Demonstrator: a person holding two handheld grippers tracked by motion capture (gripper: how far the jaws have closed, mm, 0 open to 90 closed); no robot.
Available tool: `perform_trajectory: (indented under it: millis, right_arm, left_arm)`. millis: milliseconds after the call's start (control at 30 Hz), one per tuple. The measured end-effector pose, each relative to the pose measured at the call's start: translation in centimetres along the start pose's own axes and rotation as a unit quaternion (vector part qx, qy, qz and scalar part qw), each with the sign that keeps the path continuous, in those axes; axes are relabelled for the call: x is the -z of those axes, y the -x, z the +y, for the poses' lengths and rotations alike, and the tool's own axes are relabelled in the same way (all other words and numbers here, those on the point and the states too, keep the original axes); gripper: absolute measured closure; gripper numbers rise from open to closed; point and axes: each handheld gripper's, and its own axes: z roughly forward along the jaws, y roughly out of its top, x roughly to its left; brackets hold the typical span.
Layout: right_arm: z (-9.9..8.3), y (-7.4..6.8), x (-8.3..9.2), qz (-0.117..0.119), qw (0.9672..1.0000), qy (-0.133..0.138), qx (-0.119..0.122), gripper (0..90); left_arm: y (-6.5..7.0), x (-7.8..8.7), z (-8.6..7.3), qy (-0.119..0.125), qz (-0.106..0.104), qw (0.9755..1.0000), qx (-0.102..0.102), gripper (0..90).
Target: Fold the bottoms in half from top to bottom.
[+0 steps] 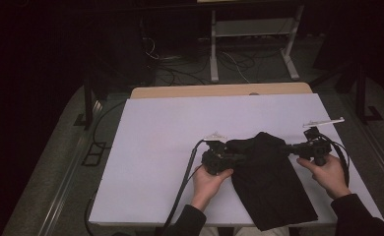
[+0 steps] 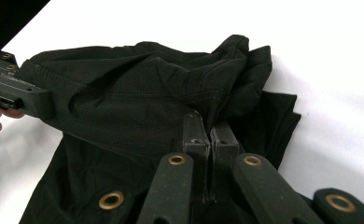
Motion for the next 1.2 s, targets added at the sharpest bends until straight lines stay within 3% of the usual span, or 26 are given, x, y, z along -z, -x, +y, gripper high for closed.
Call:
perform_trajectory:
  millis: [700, 967, 1200]
  right_arm:
    - [-1.7, 0.0, 0.8, 0.004, 0.9997, -0.024, 0.007, 86.4]
    - [-2.2, 0.3, 0.5, 0.013, 0.9987, -0.049, -0.006, 84.9]
    - [-2.8, 0.4, 0.5, -0.002, 0.9981, -0.060, -0.007, 74.9]
  left_arm:
    - [1.7, -0.5, -1.4, -0.022, 0.000, 0.9990, -0.039, 84.6]
    - [1.3, -0.8, -2.1, -0.032, 0.001, 0.9990, -0.033, 84.4]
    - [0.9, -1.1, -3.0, -0.040, 0.000, 0.9990, -0.022, 84.3]
